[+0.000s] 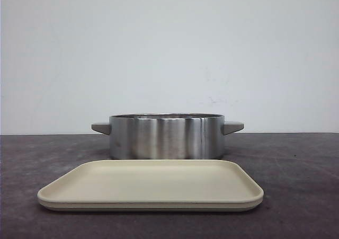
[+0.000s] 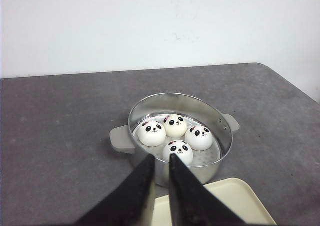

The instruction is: Steam buns

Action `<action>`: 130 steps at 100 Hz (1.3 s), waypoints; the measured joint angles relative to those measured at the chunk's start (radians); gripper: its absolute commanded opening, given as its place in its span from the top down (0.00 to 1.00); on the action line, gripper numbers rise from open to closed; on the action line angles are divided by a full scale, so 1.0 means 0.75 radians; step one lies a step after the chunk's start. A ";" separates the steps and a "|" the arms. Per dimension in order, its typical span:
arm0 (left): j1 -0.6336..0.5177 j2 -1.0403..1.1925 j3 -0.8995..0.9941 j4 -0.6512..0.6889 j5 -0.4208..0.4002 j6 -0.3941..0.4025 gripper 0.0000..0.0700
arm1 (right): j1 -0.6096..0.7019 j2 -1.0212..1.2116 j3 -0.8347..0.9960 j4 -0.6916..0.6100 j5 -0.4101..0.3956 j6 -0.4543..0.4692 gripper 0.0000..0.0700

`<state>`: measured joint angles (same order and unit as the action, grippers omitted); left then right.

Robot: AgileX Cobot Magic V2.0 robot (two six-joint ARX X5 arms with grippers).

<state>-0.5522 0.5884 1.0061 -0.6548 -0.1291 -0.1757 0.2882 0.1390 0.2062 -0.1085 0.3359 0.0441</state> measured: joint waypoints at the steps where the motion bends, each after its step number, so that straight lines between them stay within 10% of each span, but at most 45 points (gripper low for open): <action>1: 0.000 0.000 0.000 0.000 0.000 0.000 1.00 | -0.009 -0.011 -0.011 -0.001 -0.008 -0.001 0.98; 47: 0.000 0.001 0.000 0.001 0.000 0.000 1.00 | -0.167 -0.178 -0.255 -0.080 -0.340 -0.003 0.98; 130: 0.000 0.000 0.000 0.001 0.000 0.000 1.00 | -0.166 -0.180 -0.255 -0.077 -0.369 -0.004 0.98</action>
<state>-0.5522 0.5884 1.0061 -0.6544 -0.1291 -0.1757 0.1635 0.0044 0.0151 -0.1661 0.0593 0.0414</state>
